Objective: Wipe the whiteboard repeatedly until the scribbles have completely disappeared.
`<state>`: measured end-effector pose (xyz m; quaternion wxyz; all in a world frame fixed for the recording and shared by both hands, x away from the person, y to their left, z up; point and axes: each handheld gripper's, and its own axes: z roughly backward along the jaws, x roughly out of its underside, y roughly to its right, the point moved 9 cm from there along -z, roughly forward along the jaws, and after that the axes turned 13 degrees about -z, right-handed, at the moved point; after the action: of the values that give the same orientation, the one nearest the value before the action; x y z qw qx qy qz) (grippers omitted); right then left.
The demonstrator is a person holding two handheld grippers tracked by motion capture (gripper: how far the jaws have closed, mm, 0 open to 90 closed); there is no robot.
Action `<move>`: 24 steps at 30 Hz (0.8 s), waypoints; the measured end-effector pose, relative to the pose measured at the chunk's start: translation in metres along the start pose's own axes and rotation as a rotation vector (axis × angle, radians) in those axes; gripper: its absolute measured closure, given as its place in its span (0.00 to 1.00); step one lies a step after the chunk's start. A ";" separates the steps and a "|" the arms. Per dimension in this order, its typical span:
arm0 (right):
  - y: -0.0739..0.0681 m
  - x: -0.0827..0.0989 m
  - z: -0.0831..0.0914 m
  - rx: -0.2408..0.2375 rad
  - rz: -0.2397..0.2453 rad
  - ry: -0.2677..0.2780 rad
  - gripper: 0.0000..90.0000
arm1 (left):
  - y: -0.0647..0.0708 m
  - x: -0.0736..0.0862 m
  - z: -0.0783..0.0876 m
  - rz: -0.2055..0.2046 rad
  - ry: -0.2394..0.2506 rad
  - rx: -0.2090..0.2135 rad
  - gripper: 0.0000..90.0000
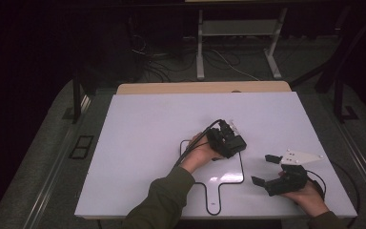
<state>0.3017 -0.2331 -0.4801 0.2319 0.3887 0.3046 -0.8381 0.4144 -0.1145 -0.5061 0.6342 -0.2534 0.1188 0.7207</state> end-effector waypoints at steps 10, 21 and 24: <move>0.001 0.000 0.001 0.000 0.000 0.004 0.00 | -0.012 0.003 0.000 0.045 -0.021 -0.019 0.43; 0.000 0.000 0.001 0.000 -0.001 0.003 0.00 | -0.006 0.003 0.001 0.017 -0.015 -0.007 0.43; 0.001 0.000 0.001 0.002 0.000 0.004 0.00 | -0.017 0.008 0.002 0.039 -0.013 -0.040 0.43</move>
<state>0.3022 -0.2343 -0.4798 0.2308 0.3904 0.3044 -0.8376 0.4304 -0.1043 -0.5059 0.6156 -0.2591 0.1052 0.7367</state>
